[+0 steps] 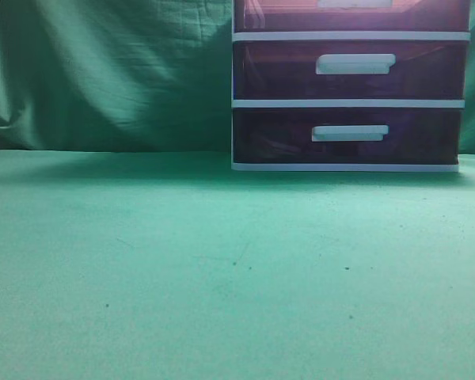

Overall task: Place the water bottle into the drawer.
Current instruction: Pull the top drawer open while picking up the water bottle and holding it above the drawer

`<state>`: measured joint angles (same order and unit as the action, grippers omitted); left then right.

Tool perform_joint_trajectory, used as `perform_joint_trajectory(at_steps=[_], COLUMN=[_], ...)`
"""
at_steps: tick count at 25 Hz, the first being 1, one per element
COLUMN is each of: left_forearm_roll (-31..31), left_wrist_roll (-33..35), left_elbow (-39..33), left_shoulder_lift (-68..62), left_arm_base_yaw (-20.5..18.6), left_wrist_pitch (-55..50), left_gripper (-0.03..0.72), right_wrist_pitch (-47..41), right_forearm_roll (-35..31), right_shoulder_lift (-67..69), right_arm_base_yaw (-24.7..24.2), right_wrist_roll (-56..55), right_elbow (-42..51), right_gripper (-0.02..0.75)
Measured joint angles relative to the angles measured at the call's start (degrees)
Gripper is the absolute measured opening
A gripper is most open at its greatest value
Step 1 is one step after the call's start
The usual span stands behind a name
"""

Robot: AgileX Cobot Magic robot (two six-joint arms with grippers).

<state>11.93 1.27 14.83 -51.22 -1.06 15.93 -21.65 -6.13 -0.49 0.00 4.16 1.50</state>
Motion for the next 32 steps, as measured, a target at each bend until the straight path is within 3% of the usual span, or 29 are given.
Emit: perform_joint_trajectory(at_steps=[2,8,24,32], left_forearm_roll=[-1.3,-5.5,-6.4,-9.4], left_wrist_roll=[0.0,-0.1,-3.8,-4.2], left_elbow=[0.9,6.5,18.3,19.4], left_shoulder_lift=[-2.5,-13.2,-37.9,-41.1], left_arm_base_yaw=[0.0,0.0,0.0,0.0], left_wrist_pitch=[1.4,2.0,7.3,10.5], left_gripper=[0.650,0.641,0.641,0.302], right_wrist_pitch=[0.0,0.0,0.0,0.0], right_forearm_roll=[0.0,0.0,0.0,0.0], right_shoulder_lift=[0.0,0.0,0.0,0.0], right_arm_base_yaw=[0.0,0.0,0.0,0.0], right_wrist_roll=[0.0,0.0,0.0,0.0], right_elbow=[0.0,0.0,0.0,0.0], right_gripper=[0.000,0.000,0.000,0.000])
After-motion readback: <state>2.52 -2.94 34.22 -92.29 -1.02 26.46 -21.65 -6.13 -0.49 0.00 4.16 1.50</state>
